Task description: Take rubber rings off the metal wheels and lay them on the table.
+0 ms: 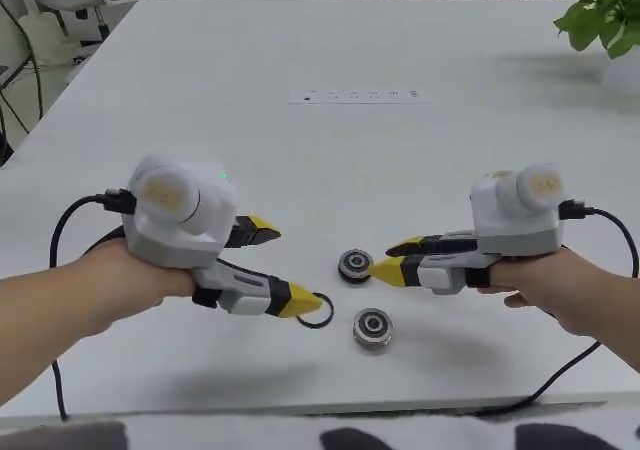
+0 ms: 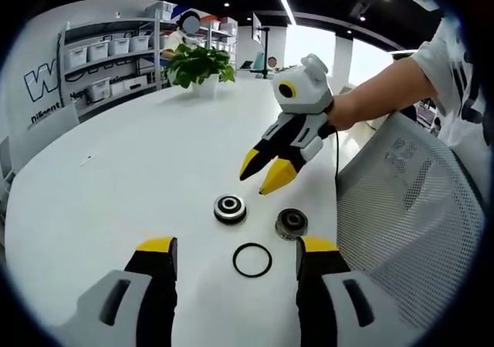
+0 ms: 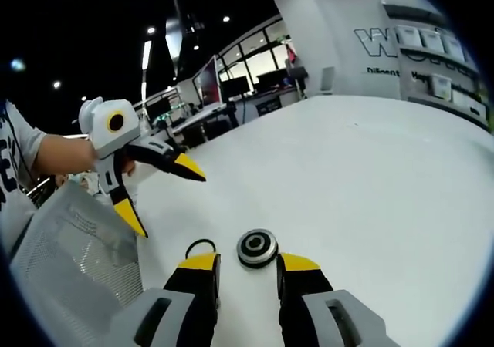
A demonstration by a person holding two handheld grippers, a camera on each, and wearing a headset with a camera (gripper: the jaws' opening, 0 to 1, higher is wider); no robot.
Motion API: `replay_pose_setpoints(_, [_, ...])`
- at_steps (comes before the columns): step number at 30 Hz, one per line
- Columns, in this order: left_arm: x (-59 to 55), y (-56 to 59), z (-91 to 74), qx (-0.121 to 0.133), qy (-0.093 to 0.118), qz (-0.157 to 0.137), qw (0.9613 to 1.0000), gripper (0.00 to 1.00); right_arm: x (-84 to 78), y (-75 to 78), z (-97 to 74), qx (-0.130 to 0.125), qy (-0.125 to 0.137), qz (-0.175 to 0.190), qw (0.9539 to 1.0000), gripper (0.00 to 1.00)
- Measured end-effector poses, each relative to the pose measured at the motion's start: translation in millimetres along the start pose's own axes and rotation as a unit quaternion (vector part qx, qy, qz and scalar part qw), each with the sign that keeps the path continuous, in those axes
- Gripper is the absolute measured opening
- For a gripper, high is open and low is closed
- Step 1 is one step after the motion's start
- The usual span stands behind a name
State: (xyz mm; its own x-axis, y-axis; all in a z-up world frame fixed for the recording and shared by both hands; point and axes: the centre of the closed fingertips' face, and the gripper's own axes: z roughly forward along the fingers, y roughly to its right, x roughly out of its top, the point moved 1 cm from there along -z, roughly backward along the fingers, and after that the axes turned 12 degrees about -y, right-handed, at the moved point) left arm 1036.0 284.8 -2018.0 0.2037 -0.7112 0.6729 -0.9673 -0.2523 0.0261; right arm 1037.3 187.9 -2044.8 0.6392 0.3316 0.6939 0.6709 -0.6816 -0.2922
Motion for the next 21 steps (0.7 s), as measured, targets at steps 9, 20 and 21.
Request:
replay_pose_setpoints(9, [0.4, -6.3, 14.1, -0.003, -0.009, 0.004, 0.9999, 0.55, -5.9, 4.4, 2.0, -0.011, -0.011, -0.014, 0.9998, 0.29])
replay_pose_setpoints(20, [-0.4, -7.3, 32.5, -0.01, -0.021, 0.001, 0.9997, 0.49, -13.7, 6.7, 6.1, -0.014, -0.024, -0.025, 0.9993, 0.31])
replay_pose_setpoints(21, [-0.3, -7.0, 34.3, -0.011, -0.023, 0.002, 0.9997, 0.48, -14.3, 6.0, 6.2, -0.014, -0.026, -0.026, 0.9992, 0.31])
